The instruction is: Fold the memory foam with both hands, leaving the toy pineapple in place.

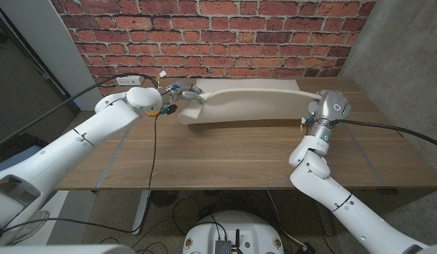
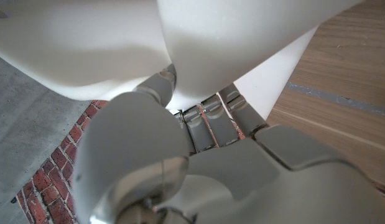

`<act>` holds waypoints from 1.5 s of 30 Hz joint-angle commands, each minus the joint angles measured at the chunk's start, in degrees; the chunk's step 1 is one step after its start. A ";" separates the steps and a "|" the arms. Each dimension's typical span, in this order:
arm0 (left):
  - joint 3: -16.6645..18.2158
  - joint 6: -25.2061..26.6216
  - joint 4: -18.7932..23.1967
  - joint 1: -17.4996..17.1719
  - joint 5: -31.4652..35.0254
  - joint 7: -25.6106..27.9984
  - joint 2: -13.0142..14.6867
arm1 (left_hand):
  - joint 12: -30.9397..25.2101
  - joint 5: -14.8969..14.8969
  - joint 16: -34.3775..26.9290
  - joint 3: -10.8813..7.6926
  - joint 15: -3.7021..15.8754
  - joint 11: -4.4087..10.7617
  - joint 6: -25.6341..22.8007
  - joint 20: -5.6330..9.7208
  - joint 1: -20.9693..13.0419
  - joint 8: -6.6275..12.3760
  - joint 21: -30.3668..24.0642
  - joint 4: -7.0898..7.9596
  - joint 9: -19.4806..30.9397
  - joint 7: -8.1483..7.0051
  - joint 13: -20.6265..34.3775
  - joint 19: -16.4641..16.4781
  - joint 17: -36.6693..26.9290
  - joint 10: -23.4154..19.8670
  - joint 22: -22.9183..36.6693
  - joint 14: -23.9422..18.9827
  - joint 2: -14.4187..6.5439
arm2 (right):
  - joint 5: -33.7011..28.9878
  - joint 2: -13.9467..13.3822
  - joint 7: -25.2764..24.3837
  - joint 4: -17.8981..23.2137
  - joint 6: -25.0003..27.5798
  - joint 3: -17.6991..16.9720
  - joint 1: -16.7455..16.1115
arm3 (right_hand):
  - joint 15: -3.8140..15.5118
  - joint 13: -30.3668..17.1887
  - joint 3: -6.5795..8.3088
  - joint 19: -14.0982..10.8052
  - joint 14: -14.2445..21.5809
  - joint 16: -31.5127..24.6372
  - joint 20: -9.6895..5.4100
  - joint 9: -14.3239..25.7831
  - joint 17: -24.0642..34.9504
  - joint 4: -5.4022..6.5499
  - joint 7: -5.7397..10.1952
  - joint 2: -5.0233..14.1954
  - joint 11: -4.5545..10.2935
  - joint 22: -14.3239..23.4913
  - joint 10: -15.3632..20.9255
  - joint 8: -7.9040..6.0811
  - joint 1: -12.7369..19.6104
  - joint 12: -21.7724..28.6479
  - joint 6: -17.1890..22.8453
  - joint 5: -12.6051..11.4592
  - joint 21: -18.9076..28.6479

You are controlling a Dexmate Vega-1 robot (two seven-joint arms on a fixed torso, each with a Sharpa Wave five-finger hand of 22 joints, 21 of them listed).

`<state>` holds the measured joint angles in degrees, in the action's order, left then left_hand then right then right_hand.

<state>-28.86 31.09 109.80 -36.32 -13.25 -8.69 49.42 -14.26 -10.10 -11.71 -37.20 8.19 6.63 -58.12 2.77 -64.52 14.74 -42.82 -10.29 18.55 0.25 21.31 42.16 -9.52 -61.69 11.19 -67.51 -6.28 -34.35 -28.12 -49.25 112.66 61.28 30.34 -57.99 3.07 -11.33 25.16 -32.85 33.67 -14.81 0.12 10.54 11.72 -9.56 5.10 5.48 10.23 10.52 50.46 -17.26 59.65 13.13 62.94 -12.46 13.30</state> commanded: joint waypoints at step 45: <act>-4.82 16.34 -19.00 17.79 -17.03 7.85 -11.67 | -0.98 -0.45 -0.40 -0.64 -0.52 -3.84 -2.63 -0.03 -2.57 -1.58 -2.78 0.07 -0.04 4.47 2.25 1.27 -0.50 -3.84 0.01 -3.00 -1.38 | 6.17 -1.02 4.93 -14.80 -3.49 8.52 19.11 | 8.75 -0.23 2.33 0.33 0.55 1.12 0.42 0.33 0.02 0.29 -4.95 -0.41 -0.61 0.11 -0.47 1.63 -0.67 -1.15 5.22 0.77 -0.44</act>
<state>-33.13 46.33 94.35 -21.11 -29.57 -3.42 40.18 -14.39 -10.10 -11.98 -37.36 7.59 4.16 -59.35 2.36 -65.48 13.41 -45.20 -10.42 18.26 3.10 21.31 43.19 -9.73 -63.71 11.21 -70.15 -5.32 -28.94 -29.73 -45.28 101.82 59.19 37.39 -42.64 3.07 -11.32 27.07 -32.54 33.67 -13.74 0.42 10.69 11.60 -9.23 4.06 5.18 9.81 10.52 50.25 -15.80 59.35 11.98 64.01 -11.96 12.85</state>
